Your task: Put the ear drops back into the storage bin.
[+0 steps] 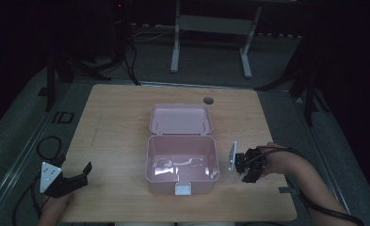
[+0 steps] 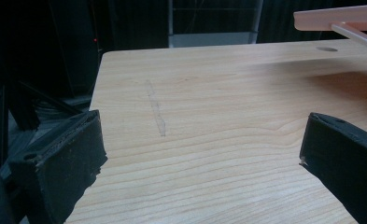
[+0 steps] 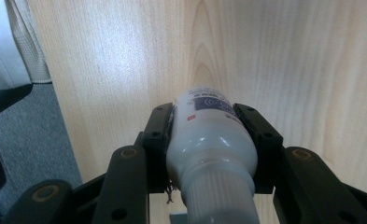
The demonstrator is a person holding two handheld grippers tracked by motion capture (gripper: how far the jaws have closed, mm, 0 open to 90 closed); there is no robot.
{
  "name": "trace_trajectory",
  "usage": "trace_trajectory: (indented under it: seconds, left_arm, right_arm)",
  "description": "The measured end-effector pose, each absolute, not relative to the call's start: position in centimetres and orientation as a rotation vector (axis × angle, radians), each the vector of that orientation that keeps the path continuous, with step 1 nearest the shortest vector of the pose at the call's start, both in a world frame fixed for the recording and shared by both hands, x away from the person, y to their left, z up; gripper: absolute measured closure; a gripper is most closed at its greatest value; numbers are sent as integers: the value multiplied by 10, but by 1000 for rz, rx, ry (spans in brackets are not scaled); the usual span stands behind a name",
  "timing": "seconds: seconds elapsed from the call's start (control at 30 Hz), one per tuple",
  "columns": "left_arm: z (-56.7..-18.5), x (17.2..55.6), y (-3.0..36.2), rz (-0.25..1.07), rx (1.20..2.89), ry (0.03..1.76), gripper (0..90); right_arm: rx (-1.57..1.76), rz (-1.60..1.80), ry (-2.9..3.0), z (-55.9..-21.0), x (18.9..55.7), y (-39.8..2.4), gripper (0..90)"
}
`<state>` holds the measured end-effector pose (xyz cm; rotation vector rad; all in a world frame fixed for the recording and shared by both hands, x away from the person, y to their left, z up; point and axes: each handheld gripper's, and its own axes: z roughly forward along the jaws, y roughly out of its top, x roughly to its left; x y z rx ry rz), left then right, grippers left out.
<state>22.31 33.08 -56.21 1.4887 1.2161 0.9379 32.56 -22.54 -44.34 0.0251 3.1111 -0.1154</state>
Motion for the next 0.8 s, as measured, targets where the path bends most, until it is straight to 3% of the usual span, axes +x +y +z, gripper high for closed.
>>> trace_trajectory:
  seconds: [0.8]
  left_arm:
    - [-562,223,331,939,1488,1216,3]
  right_arm:
    - [73,-113,3074,-367,318,-192,598]
